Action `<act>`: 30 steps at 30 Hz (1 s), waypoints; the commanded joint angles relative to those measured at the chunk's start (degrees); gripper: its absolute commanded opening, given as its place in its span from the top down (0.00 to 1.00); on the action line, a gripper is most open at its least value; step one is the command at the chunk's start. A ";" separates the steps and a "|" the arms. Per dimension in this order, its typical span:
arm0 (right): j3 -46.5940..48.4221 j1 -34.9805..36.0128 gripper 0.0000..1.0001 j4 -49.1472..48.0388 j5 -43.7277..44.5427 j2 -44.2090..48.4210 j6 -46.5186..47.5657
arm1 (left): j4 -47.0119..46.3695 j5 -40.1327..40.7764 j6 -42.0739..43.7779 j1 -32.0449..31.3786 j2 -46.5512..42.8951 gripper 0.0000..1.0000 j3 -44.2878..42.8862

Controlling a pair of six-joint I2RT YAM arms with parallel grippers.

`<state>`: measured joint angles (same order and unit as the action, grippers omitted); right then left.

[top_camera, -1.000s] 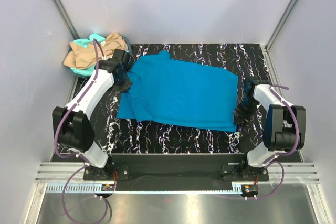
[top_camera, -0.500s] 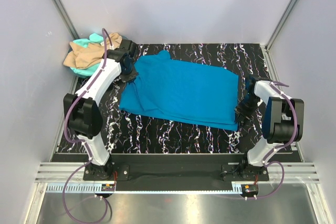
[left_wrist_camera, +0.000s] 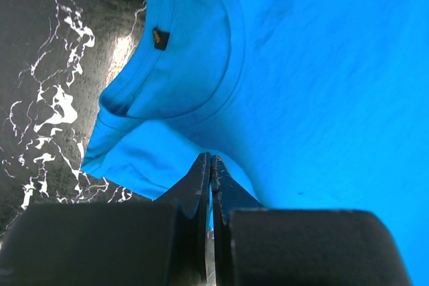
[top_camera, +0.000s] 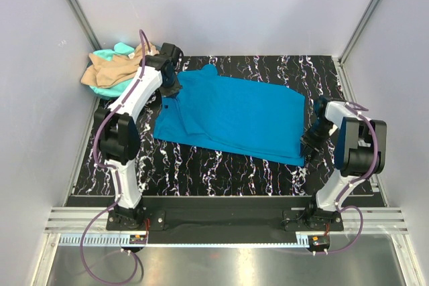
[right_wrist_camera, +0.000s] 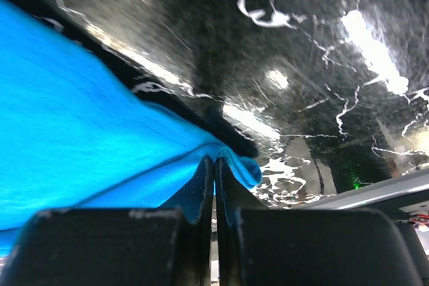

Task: Fold and stack the t-shirts
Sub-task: Fold the tshirt

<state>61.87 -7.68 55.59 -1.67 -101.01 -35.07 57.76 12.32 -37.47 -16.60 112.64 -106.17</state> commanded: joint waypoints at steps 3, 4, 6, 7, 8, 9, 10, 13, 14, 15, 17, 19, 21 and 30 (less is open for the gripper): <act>3.26 -1.37 1.00 -0.31 -0.26 -0.41 0.88 | 0.43 2.36 0.38 -0.01 0.83 1.00 -3.43; 3.35 -1.63 1.00 -0.22 -0.17 -0.41 0.97 | 0.60 3.14 0.38 -0.01 1.00 1.00 -3.43; 3.61 -2.16 1.00 -0.57 -0.52 -0.50 1.14 | 0.86 3.85 0.12 0.16 1.18 1.00 -4.04; 3.70 -2.25 1.00 -0.57 -0.70 -0.76 1.23 | 0.95 4.20 -0.05 0.25 1.35 1.00 -4.22; 4.05 -2.34 1.00 -0.66 -0.87 -1.11 1.41 | 1.04 4.29 -0.14 0.25 1.44 1.00 -4.48; 4.23 -2.34 1.00 -0.84 -1.05 -1.29 1.49 | 1.22 4.73 -0.32 0.43 1.53 1.00 -4.75; 4.58 -2.34 1.00 -1.01 -1.40 -1.81 1.50 | 1.30 5.60 -0.49 0.43 1.53 1.00 -4.75; 6.77 -2.34 1.00 -0.66 -1.84 -2.78 1.93 | 1.22 5.88 -0.67 0.78 1.36 1.00 -4.83; 7.30 -2.34 1.00 -0.49 -2.02 -2.96 2.11 | 1.13 5.88 -0.76 0.78 1.35 1.00 -4.66; 7.83 -2.34 1.00 -0.05 -2.19 -3.05 2.20 | 1.13 5.96 -0.76 0.87 1.35 1.00 -4.66; 9.41 -2.34 1.00 0.39 -2.37 -3.05 2.29 | 1.48 6.23 -1.02 0.87 1.35 1.00 -4.66; 10.63 -2.34 1.00 0.83 -2.54 -3.05 2.46 | 1.66 6.58 -1.11 0.87 1.35 1.00 -4.31; 11.69 -2.34 1.00 1.01 -2.81 -3.49 2.46 | 1.39 6.58 -1.02 0.95 1.53 1.00 -4.05; 16.44 -2.25 0.99 1.27 -2.37 -7.71 2.64 | 0.95 5.43 -1.11 1.04 2.94 1.00 -4.75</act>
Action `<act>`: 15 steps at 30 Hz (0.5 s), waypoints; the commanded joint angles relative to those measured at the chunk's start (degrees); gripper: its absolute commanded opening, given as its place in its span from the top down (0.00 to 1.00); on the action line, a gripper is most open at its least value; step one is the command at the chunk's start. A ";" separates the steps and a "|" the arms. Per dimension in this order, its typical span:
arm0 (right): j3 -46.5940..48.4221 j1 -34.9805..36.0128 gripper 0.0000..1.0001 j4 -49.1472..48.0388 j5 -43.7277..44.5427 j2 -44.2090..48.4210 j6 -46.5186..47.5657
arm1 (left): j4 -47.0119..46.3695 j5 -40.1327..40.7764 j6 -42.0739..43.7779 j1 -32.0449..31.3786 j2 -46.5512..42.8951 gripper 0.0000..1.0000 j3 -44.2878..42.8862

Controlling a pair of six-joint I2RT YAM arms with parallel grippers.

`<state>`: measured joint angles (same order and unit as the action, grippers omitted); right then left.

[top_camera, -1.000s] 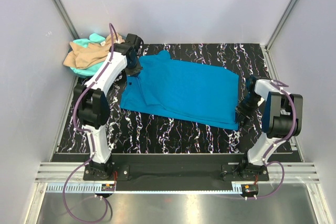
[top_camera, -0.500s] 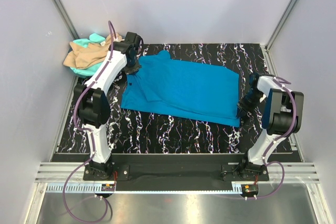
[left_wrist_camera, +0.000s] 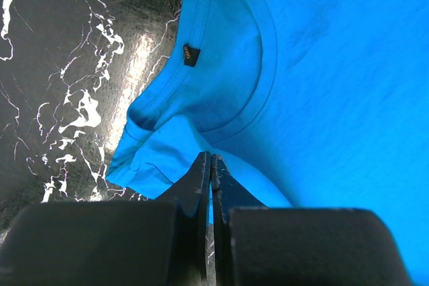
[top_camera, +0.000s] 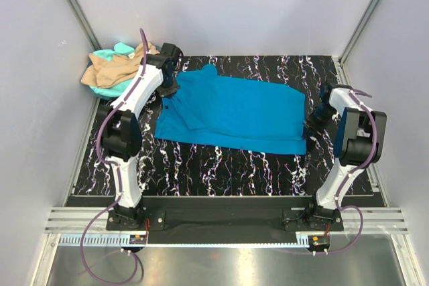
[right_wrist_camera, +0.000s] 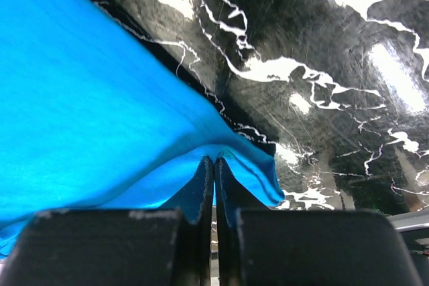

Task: Fold and stack the t-shirts
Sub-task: Fold the tshirt

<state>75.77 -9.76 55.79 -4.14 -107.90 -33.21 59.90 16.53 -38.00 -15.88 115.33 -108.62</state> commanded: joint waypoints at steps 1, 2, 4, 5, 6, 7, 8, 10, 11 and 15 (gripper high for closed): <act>3.24 -0.26 0.99 1.16 0.27 -1.08 0.87 | -1.01 2.18 -0.85 0.32 -0.10 1.00 -2.21; 3.42 -0.35 0.99 1.08 0.27 -1.09 0.78 | -1.10 2.62 -0.94 0.32 -0.45 1.00 -1.86; 4.12 -0.44 0.99 0.99 0.45 -1.35 0.78 | -1.36 3.50 -1.20 0.41 -1.24 1.00 -1.07; 4.30 -0.52 0.99 1.16 0.45 -1.35 0.87 | -1.45 3.77 -1.29 0.58 -1.51 1.00 -0.98; 4.48 -0.52 0.99 1.25 0.36 -1.87 0.69 | -1.36 4.12 -1.46 0.59 -1.68 1.00 -0.81; 4.83 -0.61 0.99 1.34 0.36 -2.05 0.69 | -1.36 4.99 -1.81 0.67 -1.95 1.00 -0.28; 4.92 -0.61 0.99 1.34 0.36 -2.23 0.69 | -1.45 5.35 -1.99 0.76 -2.65 1.00 -0.02; 4.92 -0.61 0.98 1.25 0.36 -2.32 0.69 | -3.02 6.23 -2.08 0.85 -3.61 1.00 1.39; 4.92 -0.61 0.97 0.99 0.36 -2.49 0.69 | -3.56 5.88 -1.91 0.94 -3.88 1.00 1.83; 5.44 -0.61 0.96 1.16 0.28 -3.55 0.87 | -1.81 5.61 -2.25 1.11 -2.04 1.00 -0.19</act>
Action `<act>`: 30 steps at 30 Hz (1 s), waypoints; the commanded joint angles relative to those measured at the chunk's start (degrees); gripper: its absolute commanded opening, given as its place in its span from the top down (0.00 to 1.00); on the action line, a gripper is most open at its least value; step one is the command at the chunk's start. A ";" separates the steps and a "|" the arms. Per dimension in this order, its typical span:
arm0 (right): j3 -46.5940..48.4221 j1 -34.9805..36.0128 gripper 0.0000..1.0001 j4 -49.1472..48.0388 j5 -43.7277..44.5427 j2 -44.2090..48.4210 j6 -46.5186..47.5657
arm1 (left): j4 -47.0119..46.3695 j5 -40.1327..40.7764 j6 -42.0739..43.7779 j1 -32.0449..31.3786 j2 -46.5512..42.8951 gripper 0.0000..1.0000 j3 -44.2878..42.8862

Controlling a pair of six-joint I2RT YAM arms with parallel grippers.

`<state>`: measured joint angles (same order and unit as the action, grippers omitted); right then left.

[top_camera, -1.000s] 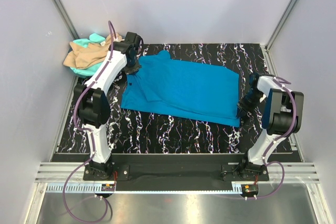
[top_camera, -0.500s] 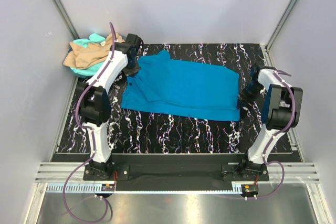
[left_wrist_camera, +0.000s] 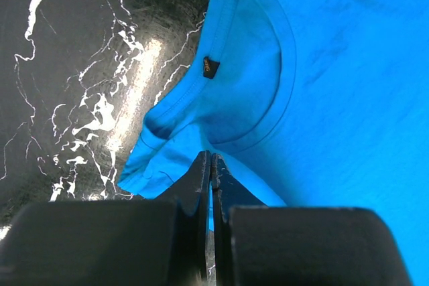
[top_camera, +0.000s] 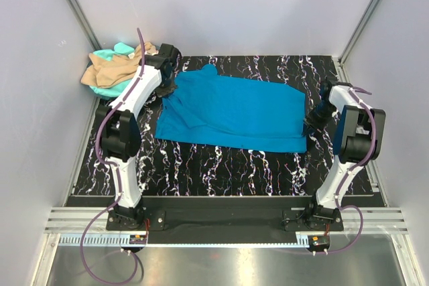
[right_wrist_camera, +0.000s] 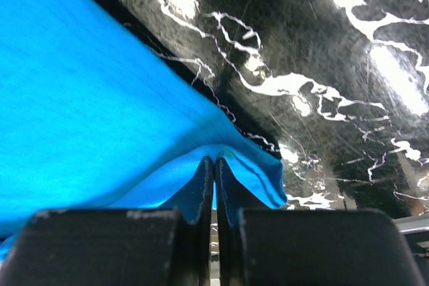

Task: Fold and stack the t-shirts
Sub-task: Fold the tshirt

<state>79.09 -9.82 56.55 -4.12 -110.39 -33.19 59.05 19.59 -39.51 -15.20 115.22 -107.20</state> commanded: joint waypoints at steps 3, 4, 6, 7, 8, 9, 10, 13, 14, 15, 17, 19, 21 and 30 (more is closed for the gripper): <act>2.21 -0.55 0.96 -0.48 -0.45 -1.32 0.85 | -0.60 3.69 -1.27 0.44 -1.75 1.00 -1.18; 2.30 -0.55 0.96 -0.65 -0.80 -1.32 0.76 | -0.34 4.04 -1.45 0.52 -1.84 1.00 -0.91; 2.47 -0.55 0.96 -1.27 -1.33 -1.49 0.23 | -0.16 5.10 -1.89 0.79 -2.19 1.00 -0.47; 2.65 -0.46 0.96 -1.18 -1.50 -1.58 0.23 | -0.25 5.36 -1.98 0.96 -2.45 1.00 -0.21; 2.74 -0.55 0.96 -1.27 -1.77 -2.02 -0.03 | -0.60 5.45 -1.98 1.14 -2.72 1.00 0.06; 3.08 -0.63 0.96 -1.18 -1.86 -2.20 -0.12 | -0.60 6.15 -2.24 1.23 -2.89 1.00 0.23; 3.18 -0.63 0.95 -1.36 -2.03 -2.29 -0.29 | -0.43 6.51 -2.42 1.40 -3.33 1.00 0.41; 3.35 -0.63 0.95 -1.80 -2.21 -2.55 -0.74 | -1.74 5.81 -2.33 1.67 -3.51 1.00 1.55; 3.61 -0.63 0.95 -1.80 -2.64 -3.07 -0.74 | -1.31 5.72 -2.24 1.67 -3.07 1.00 0.60; 3.79 -0.63 0.94 -1.89 -2.82 -3.34 -0.82 | 0.18 6.07 -2.68 1.67 -2.37 1.00 -0.28; 4.23 -0.63 0.92 -2.06 -3.35 -3.95 -1.17 | 0.81 6.25 -2.77 1.75 -1.49 1.00 -0.82; 4.49 -0.63 0.92 -2.24 -3.44 -4.13 -1.53 | 0.11 6.33 -2.59 1.75 -1.58 1.00 -0.38; 5.20 -0.63 0.92 -2.07 -3.26 -4.57 -1.62 | -0.68 5.72 -2.16 1.75 -1.58 1.00 0.06; 7.83 -0.72 0.69 0.74 0.24 -5.28 -0.12 | -1.41 2.80 3.99 0.27 0.36 0.53 -2.22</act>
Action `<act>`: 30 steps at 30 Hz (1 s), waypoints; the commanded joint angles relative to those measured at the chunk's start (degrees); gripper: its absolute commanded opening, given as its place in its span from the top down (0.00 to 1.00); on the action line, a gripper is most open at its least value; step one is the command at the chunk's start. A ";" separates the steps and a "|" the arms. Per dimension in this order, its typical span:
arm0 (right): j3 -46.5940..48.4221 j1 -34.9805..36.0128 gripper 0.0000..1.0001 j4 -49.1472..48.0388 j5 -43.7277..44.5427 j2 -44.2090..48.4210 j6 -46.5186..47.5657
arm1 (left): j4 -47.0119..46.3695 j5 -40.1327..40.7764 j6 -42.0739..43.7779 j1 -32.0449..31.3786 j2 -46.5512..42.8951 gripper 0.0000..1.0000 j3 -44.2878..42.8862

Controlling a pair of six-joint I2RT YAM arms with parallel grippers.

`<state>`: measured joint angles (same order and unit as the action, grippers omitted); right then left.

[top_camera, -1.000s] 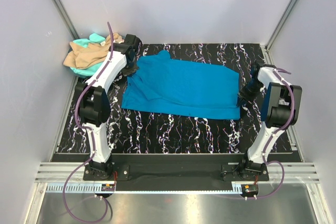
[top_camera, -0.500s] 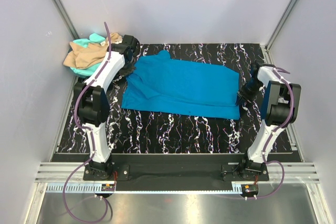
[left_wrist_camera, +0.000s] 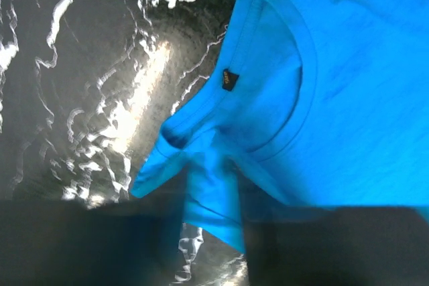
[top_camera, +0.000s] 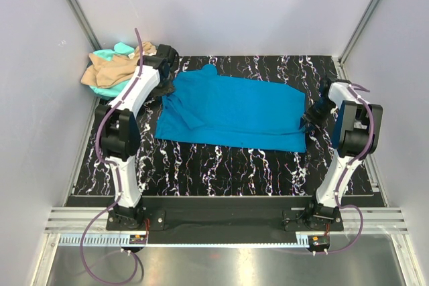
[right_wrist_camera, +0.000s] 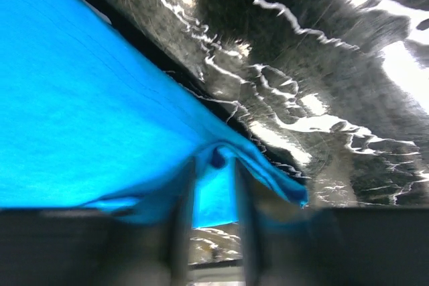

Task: Fold and stack the t-shirts
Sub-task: Fold the tshirt

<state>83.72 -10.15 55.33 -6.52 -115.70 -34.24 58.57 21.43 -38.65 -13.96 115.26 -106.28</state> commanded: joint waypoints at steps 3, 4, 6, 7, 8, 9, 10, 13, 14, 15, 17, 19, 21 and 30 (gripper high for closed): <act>1.89 -0.57 0.53 5.31 6.17 4.50 2.77 | 0.06 7.13 6.12 -2.30 -5.01 0.12 -1.05; 1.01 -0.57 0.46 5.92 6.35 6.17 2.86 | -0.20 7.31 6.74 -2.39 -6.87 0.09 0.36; -2.06 -0.48 0.39 6.28 6.26 11.27 3.65 | -0.47 6.17 8.32 -2.48 -10.83 0.01 4.58; -3.38 -0.57 0.37 6.63 6.26 14.07 4.00 | -0.21 5.91 8.77 -2.65 -14.24 0.01 7.55; -5.91 -0.57 0.31 6.72 5.48 15.32 4.18 | 0.14 5.29 9.21 -2.66 -16.19 0.02 9.32; -7.33 -0.57 0.30 6.28 4.51 16.46 4.35 | -0.12 4.59 9.38 -2.48 -18.04 0.04 11.51; -8.83 -0.57 0.30 5.76 1.63 18.47 4.44 | -0.38 3.89 9.30 -2.31 -21.80 0.07 16.32; -15.33 -0.57 0.22 1.12 -3.91 21.29 4.18 | -5.20 -2.60 9.82 -0.73 -26.48 0.26 27.30; -17.69 -0.57 0.18 0.14 -4.89 21.57 3.92 | -6.52 -6.80 9.83 -0.03 -28.32 0.33 29.79; -18.50 -0.66 0.17 -0.74 -5.95 21.66 3.74 | -9.14 -8.93 9.83 1.81 -28.86 0.39 31.73; -20.78 -0.66 0.18 -3.11 -8.93 21.66 3.13 | -12.40 -13.58 9.48 3.92 -28.78 0.44 35.96; -22.19 -0.66 0.19 -4.87 -9.47 22.18 2.78 | -13.73 -16.15 9.30 7.78 -27.90 0.42 37.28; -23.60 -0.66 0.20 -5.58 -9.56 22.27 2.86 | -16.90 -17.39 11.14 9.99 -26.67 0.44 37.81; -25.54 -0.66 0.23 -6.37 -9.91 22.71 2.78 | -17.78 -22.40 17.03 9.39 -20.60 0.64 37.54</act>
<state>58.76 -10.57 50.41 -14.72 -94.37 -31.29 43.35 3.27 -23.88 -3.97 94.26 -69.04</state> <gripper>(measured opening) 0.768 0.346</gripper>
